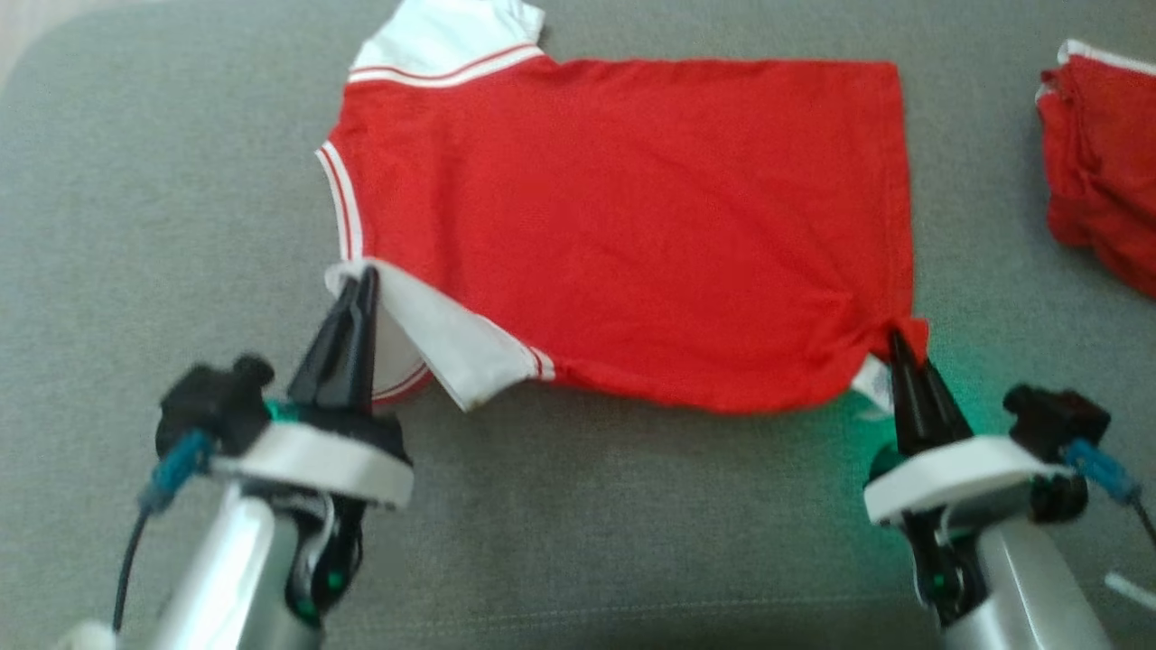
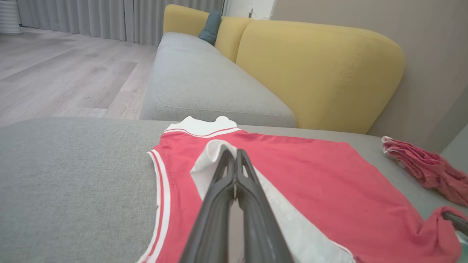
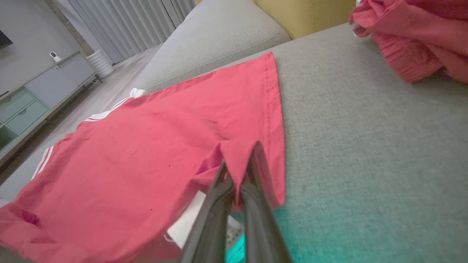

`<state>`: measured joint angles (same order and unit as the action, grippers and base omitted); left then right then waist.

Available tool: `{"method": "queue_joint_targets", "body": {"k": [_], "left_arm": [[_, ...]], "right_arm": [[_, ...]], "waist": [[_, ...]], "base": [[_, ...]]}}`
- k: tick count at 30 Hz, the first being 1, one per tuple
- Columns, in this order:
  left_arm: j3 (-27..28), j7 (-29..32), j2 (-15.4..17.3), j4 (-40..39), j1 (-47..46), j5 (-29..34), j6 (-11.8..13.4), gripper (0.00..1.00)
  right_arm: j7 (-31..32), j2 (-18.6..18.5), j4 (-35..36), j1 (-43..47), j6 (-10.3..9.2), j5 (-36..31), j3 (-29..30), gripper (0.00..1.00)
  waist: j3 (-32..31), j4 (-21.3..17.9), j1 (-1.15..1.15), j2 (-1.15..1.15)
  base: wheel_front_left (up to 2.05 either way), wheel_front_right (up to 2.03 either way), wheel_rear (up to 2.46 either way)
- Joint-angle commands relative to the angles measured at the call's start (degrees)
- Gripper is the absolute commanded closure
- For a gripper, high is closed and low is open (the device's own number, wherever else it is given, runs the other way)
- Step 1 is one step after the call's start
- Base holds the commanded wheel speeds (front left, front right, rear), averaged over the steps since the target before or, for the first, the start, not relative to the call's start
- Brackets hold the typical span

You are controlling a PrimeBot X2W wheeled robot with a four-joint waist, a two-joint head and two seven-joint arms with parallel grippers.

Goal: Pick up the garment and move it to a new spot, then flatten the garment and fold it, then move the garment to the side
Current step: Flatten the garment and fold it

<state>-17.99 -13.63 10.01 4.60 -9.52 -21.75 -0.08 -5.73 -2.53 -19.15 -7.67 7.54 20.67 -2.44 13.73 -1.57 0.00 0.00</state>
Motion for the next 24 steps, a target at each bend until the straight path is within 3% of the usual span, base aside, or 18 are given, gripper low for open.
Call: {"method": "queue_joint_targets", "body": {"k": [1,7,22,23,24], "left_arm": [[2.31,-0.36,0.43,0.98,-4.13,0.63,-0.41,1.00],[3.27,-1.02,0.35,9.56,-12.72,2.18,-0.85,1.00],[5.64,-1.36,-0.92,17.37,-25.41,8.33,-2.51,1.00],[5.77,-1.36,-1.10,17.69,-25.69,8.62,-2.68,1.00],[6.00,-1.36,-1.31,17.86,-25.90,8.86,-2.77,1.00]], "right_arm": [[-1.05,-0.35,0.33,-3.13,-0.05,0.40,-1.59,1.00],[-2.98,-0.35,-4.90,-9.38,-0.05,1.32,-1.99,1.00],[-6.88,-0.35,-13.24,-18.90,-0.05,2.79,-5.60,1.00],[-7.11,-0.35,-13.57,-19.27,-0.05,2.92,-5.83,0.86],[-7.38,-0.35,-13.73,-19.56,-0.05,3.19,-6.11,0.65]], "waist": [[1.54,-0.83,0.00,0.00],[4.55,-1.83,0.00,0.00],[9.21,-3.48,0.00,0.00],[9.24,-3.56,0.00,0.00],[9.22,-3.62,0.00,0.00]], "base": [[0.00,0.00,0.00],[0.00,0.00,0.00],[0.00,0.00,0.00],[0.00,0.00,0.00],[0.00,0.00,0.00]]}}
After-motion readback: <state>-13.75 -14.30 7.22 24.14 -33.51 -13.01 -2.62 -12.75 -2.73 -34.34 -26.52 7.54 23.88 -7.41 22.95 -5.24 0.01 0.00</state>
